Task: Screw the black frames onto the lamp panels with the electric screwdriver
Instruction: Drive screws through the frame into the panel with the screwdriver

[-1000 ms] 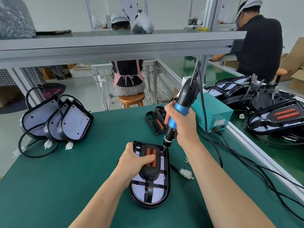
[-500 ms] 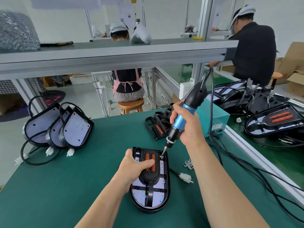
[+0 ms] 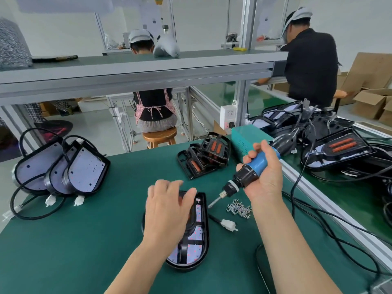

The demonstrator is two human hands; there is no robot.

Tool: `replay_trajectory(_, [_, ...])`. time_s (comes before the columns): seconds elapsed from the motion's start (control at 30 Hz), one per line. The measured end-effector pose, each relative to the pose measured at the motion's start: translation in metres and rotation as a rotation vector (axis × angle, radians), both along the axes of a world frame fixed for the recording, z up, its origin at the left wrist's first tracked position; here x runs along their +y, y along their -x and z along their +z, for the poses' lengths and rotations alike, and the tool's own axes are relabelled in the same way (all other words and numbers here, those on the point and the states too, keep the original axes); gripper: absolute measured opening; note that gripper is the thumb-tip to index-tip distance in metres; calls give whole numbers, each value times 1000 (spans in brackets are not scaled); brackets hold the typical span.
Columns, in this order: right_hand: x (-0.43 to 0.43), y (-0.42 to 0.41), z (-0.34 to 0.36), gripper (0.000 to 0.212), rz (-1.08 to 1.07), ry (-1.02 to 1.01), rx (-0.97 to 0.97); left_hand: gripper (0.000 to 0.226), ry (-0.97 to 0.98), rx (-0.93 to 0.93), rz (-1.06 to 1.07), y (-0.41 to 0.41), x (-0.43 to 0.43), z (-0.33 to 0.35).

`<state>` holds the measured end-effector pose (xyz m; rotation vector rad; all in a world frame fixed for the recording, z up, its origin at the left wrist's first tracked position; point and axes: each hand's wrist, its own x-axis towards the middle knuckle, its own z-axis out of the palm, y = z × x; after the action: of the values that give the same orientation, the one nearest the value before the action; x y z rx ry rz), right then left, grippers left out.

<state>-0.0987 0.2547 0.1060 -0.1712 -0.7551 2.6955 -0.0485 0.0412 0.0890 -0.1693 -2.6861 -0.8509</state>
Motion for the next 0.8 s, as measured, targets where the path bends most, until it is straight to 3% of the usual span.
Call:
replay_trajectory(0.07, [6, -7, -6, 19, -10, 44, -24, 48, -47, -116, -267, -8, 22, 10])
replay_trajectory(0.1, [8, -10, -8, 20, -15, 63, -38, 49, -126, -265, -353, -11, 31, 12])
replay_trajectory(0.17, [12, -14, -10, 20, -31, 98, -69, 39, -414, -505, -394, -14, 43, 11])
replay_trajectory(0.2, [15, -15, -11, 20, -42, 106, -84, 32, -519, -532, -375, -15, 48, 8])
replay_trajectory(0.27, [20, -16, -14, 18, -76, 114, -105, 22, -541, -405, -313, -14, 56, -3])
replay_trajectory(0.4, [28, -19, -23, 16, -155, 171, -180, 26, 1, 130, -377, -15, 67, -12])
replay_trajectory(0.47, [33, -20, -29, 15, -179, 241, -218, 32, 177, 356, -419, -16, 73, -11])
replay_trajectory(0.57, [38, -21, -38, 19, -173, 382, -229, 37, 268, 449, -373, -16, 83, -12])
replay_trajectory(0.63, [42, -22, -43, 26, -179, 421, -236, 28, 164, 233, -340, -17, 88, -12])
replay_trajectory(0.73, [52, -20, -47, 25, -200, 461, -233, 26, -365, -466, -303, -17, 95, -3])
replay_trajectory(0.8, [55, -20, -46, 21, -184, 464, -237, 34, -519, -657, -287, -11, 99, 0])
